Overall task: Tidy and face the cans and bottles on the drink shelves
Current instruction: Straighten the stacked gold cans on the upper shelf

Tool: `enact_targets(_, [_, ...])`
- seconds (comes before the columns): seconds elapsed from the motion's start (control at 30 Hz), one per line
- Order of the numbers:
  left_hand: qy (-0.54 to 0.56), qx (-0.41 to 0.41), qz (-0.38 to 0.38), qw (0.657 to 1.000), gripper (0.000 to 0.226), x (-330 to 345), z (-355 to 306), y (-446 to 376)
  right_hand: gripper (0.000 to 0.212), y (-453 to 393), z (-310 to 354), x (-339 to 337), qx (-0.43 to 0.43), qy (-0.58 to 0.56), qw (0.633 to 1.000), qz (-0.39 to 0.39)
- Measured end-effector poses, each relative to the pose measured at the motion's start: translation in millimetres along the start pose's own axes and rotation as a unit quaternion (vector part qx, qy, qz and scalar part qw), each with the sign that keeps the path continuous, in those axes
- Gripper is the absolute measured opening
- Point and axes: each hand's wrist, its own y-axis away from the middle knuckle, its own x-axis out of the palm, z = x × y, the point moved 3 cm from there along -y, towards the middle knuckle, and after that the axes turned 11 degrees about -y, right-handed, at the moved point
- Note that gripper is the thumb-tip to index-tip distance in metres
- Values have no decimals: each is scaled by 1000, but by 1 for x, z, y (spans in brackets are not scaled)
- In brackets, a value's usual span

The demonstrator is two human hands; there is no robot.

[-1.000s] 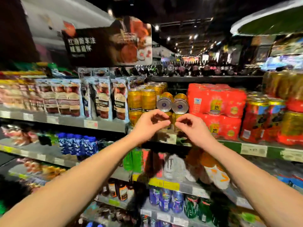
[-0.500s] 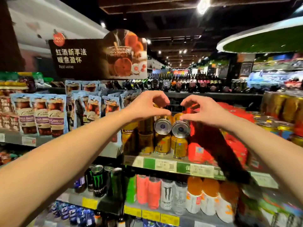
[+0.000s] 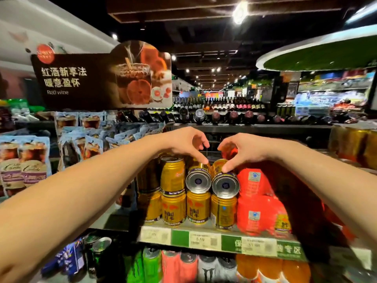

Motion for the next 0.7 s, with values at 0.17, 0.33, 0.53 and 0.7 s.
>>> enact_targets(0.17, [-55,-16,115,992,52,11,15,-20,79,-14,-4,4,52,14,997,49])
enact_targets(0.33, [-81,-41,195,977,69,18,20,-31,48,-17,-2,4,96,13,992,78])
enact_targets(0.53, [7,-65,266,962,52,28,20,-36,61,-14,3,5,123,-39,988,88])
enact_targets(0.7, [82,-118,333,932,36,31,19,-28,70,-8,7,7,126,-71,986,84])
